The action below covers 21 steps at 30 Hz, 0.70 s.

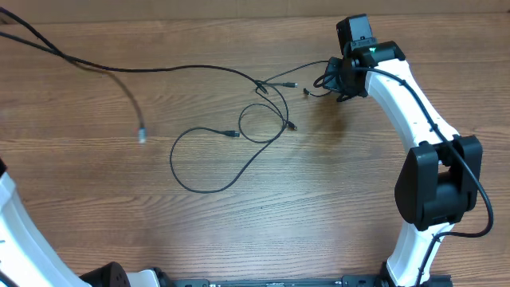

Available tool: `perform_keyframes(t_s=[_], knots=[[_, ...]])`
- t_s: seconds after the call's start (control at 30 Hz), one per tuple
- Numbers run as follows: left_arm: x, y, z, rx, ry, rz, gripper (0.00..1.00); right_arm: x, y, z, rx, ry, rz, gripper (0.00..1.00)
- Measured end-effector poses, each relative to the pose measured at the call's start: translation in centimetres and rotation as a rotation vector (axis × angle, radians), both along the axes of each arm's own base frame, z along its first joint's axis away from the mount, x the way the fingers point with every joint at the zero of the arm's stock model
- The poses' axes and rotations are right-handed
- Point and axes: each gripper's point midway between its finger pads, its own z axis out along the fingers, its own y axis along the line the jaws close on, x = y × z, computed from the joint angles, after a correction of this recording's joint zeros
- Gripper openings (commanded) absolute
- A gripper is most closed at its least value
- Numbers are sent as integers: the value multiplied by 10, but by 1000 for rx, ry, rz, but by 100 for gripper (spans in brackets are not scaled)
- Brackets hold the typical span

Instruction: Untangle cables

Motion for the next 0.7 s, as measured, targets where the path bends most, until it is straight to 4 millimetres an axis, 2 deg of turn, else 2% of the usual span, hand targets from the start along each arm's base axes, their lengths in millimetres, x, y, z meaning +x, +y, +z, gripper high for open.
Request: perform_keyframes(t_s=[0.1, 0.2, 0.33, 0.47, 0.7], knots=[[-5, 17, -6, -35, 3, 41, 4, 0, 0, 0, 0, 0, 0, 4], [-9, 24, -10, -47, 8, 63, 4, -1, 0, -1, -1, 6, 1, 4], [-2, 32, -22, -62, 28, 78, 4, -5, -1, -2, -4, 23, 0, 4], [6, 51, -50, -93, 88, 113, 4, -6, -1, -2, -5, 25, 0, 4], [18, 83, -112, -196, 202, 177, 4, -6, -1, -3, -5, 28, 0, 4]])
